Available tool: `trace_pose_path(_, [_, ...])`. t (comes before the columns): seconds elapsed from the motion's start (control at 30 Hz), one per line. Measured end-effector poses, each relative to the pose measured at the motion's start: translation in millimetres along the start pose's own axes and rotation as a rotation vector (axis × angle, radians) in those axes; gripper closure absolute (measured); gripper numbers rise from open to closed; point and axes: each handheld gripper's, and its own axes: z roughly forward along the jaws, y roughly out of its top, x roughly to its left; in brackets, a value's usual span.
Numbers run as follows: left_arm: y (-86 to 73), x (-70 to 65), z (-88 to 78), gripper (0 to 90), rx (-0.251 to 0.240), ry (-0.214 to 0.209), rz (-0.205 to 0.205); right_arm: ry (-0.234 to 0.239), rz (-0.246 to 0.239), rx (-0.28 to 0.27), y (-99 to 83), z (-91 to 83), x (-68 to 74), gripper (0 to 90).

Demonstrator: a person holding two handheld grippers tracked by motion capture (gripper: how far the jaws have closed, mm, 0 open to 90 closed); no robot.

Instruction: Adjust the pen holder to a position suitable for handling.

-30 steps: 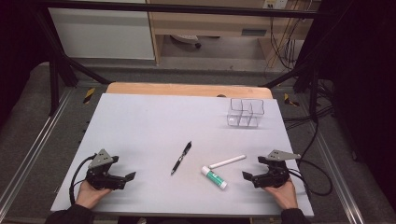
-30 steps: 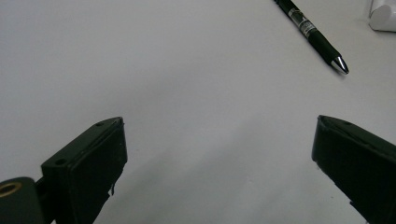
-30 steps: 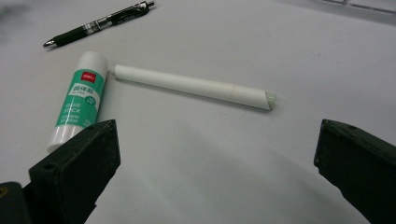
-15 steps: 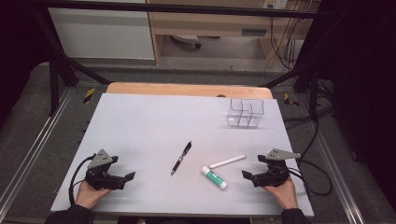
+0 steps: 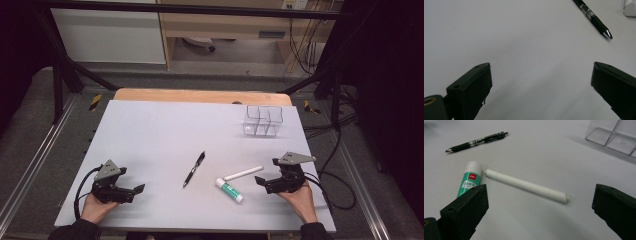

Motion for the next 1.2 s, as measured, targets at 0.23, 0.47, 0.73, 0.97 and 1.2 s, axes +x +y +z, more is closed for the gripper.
trace_pose_path(0.23, [0.0,-0.2,0.2,3.2,0.004,-0.001,0.002,-0.019,-0.039,0.002,16.6,1.4,1.3,1.3])
trace_pose_path(0.47, [0.0,-0.2,0.2,3.2,0.004,0.000,0.003,-0.039,-0.086,0.014,29.8,5.9,-0.1,1.5])
trace_pose_path(0.73, [-0.1,-0.3,0.5,3.2,0.006,-0.001,0.004,-0.069,-0.145,0.048,44.6,15.5,-2.9,2.4])
trace_pose_path(0.97, [-0.2,-0.2,0.8,3.2,0.008,-0.001,0.005,-0.088,-0.171,0.060,53.1,21.0,-5.4,3.2])
trace_pose_path(1.2, [-0.3,0.0,1.1,3.3,0.011,0.000,0.007,-0.120,-0.233,0.077,67.2,29.2,-10.5,4.0])
